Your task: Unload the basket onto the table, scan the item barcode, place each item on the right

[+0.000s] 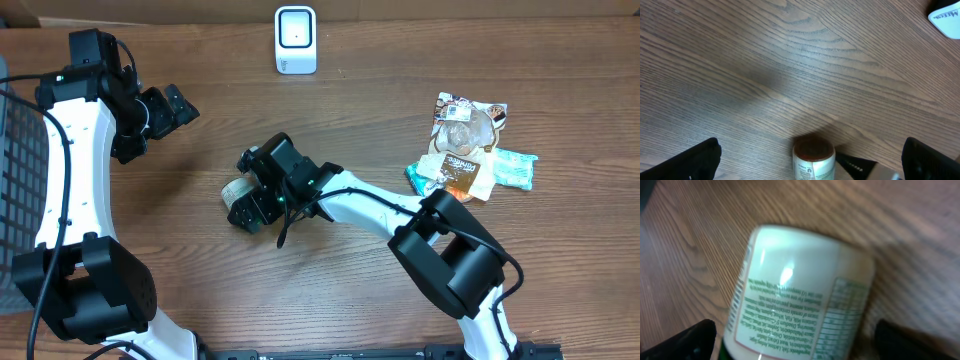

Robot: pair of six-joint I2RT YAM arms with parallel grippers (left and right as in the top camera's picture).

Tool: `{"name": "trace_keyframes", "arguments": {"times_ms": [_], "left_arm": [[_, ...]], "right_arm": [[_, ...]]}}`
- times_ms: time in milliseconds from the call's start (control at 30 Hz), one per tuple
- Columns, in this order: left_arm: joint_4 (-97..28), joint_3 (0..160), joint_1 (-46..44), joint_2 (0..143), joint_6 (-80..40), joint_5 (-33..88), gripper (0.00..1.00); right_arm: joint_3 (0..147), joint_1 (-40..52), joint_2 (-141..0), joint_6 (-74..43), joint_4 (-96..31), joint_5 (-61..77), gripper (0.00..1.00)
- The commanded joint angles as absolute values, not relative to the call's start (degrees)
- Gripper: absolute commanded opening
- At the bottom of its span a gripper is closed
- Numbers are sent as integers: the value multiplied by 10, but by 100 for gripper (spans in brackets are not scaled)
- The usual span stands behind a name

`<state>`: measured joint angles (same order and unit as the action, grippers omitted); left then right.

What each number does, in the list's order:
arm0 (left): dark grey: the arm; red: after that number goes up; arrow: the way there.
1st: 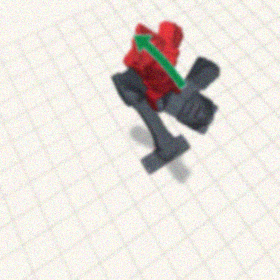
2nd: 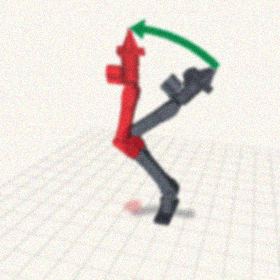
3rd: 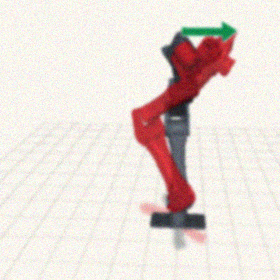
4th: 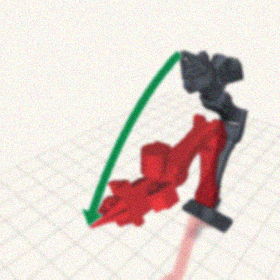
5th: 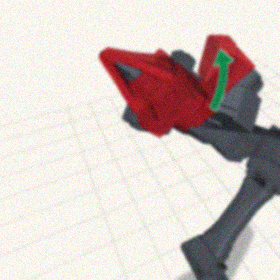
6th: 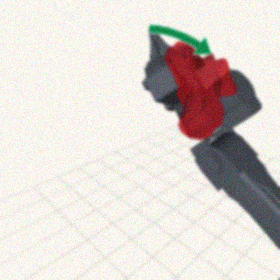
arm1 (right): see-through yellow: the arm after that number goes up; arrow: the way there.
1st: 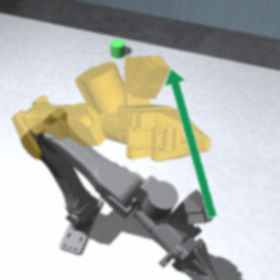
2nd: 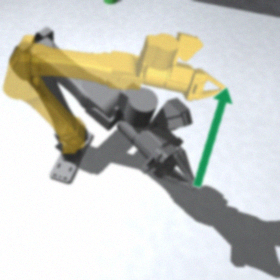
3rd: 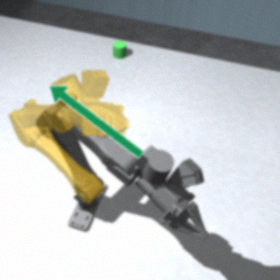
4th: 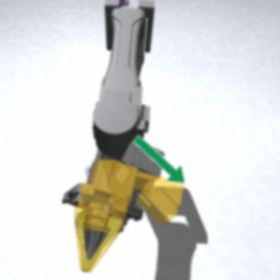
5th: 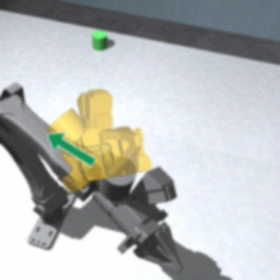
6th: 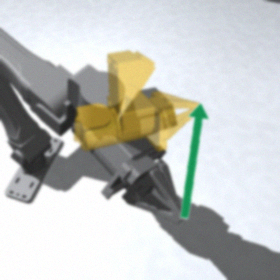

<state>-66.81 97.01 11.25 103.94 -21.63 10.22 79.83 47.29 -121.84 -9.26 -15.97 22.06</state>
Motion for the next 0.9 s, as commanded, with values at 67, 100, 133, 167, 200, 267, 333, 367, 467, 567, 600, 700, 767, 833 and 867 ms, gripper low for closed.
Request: {"name": "trace_keyframes", "arguments": {"times_ms": [67, 100, 133, 167, 200, 267, 333, 367, 467, 567, 600, 700, 767, 833, 867], "left_arm": [[-668, 976, 109, 1037, -212, 99, 100], [-668, 976, 109, 1037, -212, 99, 100], [-668, 976, 109, 1037, -212, 99, 100], [-668, 976, 109, 1037, -212, 99, 100], [-668, 976, 109, 1037, -212, 99, 100], [-668, 976, 109, 1037, -212, 99, 99], [-668, 976, 109, 1037, -212, 99, 100], [-668, 976, 109, 1037, -212, 99, 100], [-668, 976, 109, 1037, -212, 99, 100], [-668, 976, 109, 1037, -212, 99, 100], [-668, 976, 109, 1037, -212, 99, 100], [-668, 976, 109, 1037, -212, 99, 99], [-668, 976, 109, 1037, -212, 99, 99], [-668, 976, 109, 1037, -212, 99, 100], [-668, 976, 109, 1037, -212, 99, 100]], "right_arm": [[810, 480, -1236, -91, -167, 219, 82], [810, 480, -1236, -91, -170, 219, 77], [810, 480, -1236, -91, -173, 219, 71], [810, 480, -1236, -91, -175, 219, 66], [810, 480, -1235, -94, -179, 219, 61], [811, 479, -1232, -108, -188, 219, 57], [812, 475, -1224, -108, -198, 219, 56], [814, 472, -1218, -108, -205, 218, 56], [830, 461, -1194, -88, -250, 204, 56], [878, 452, -1161, -34, -361, 102, 56], [894, 453, -1154, -14, -396, 56, 56], [932, 454, -1142, 58, -476, -62, 56], [943, 456, -1138, 116, -517, -106, 56], [946, 463, -1138, 221, -586, -146, 56], [946, 464, -1138, 249, -608, -154, 58]]}}
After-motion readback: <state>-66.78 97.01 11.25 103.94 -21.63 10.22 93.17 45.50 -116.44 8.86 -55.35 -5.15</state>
